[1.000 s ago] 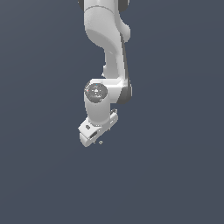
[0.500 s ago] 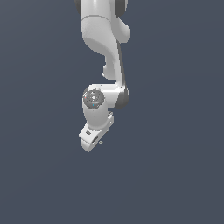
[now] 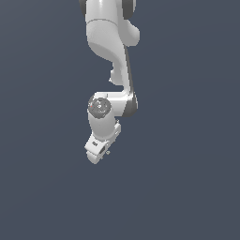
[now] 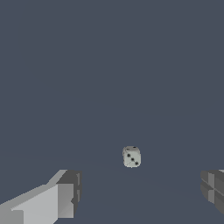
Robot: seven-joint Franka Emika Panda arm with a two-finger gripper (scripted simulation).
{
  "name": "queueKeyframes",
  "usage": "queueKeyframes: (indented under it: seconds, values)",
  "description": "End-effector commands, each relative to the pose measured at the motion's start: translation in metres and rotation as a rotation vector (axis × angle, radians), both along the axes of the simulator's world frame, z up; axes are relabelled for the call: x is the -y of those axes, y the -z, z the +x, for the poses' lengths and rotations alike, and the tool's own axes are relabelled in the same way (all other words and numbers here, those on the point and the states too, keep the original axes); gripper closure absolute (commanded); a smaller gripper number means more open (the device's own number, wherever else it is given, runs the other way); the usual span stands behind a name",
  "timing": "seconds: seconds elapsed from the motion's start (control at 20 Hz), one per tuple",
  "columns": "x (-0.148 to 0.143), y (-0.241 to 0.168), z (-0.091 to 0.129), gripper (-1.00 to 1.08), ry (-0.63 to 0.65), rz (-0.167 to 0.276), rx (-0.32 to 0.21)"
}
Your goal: Pick up the object and move it to a goal position.
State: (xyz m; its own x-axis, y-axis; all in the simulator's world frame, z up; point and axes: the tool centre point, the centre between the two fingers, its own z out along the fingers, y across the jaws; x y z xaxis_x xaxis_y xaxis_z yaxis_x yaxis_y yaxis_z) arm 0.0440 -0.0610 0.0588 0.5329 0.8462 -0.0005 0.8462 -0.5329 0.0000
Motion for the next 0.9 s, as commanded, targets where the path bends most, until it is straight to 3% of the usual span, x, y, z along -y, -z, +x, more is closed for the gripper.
queueKeyframes:
  seconds: [0.0, 0.75, 0.8, 0.85]
  values:
    - [0.0, 0.003, 0.0, -0.92, 0.0, 0.0, 0.0]
    - [0.0, 0.05, 0.0, -0.92, -0.005, 0.0, 0.0]
    - [0.0, 0.05, 0.0, 1.08, -0.005, 0.0, 0.0]
    - [0.0, 0.05, 0.0, 1.08, -0.005, 0.0, 0.0]
